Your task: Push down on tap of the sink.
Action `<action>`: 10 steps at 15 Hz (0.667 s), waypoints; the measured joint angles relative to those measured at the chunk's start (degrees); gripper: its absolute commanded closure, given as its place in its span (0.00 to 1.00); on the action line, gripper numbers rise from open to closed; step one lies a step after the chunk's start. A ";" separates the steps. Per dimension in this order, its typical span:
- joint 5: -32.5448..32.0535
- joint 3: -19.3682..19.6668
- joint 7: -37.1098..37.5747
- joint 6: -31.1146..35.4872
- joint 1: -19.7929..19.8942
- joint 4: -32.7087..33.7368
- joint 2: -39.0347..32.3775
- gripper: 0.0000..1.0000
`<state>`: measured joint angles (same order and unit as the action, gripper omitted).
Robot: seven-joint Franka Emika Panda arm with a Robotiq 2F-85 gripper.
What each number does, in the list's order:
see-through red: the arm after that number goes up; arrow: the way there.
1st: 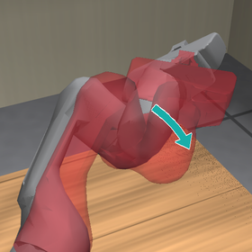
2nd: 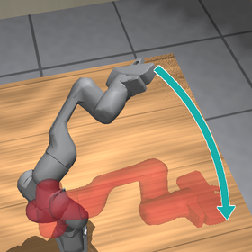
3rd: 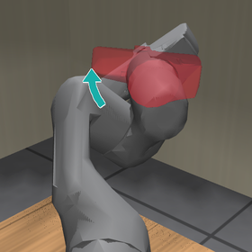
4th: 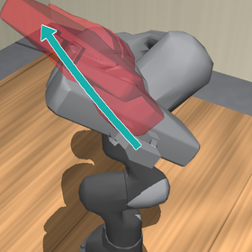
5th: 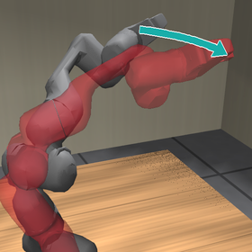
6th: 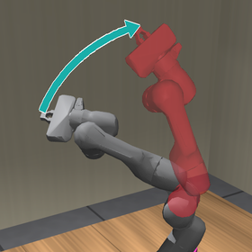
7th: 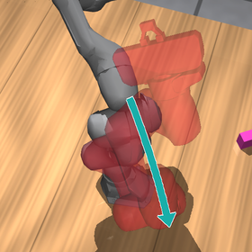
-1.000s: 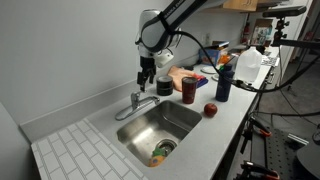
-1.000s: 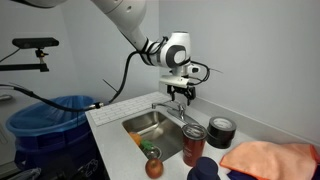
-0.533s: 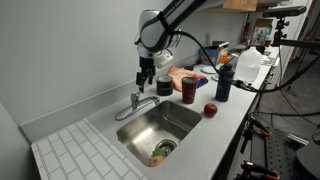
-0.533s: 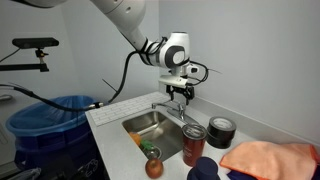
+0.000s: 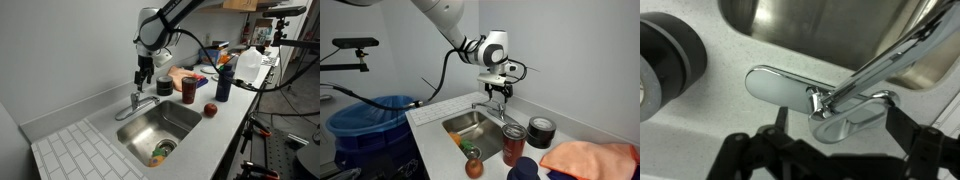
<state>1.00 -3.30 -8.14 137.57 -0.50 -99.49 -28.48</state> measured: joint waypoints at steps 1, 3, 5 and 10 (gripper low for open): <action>-0.01 -0.72 -0.60 0.08 -0.08 -0.21 0.66 0.00; -0.31 -2.08 -1.61 1.27 -0.79 -1.01 2.63 0.00; -0.32 -3.25 -1.76 2.19 -1.65 -2.11 4.97 0.00; -1.05 -3.90 -1.10 2.22 -4.16 -6.88 11.69 0.00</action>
<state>-0.06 -7.20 -9.24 139.79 -4.66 -106.37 -16.79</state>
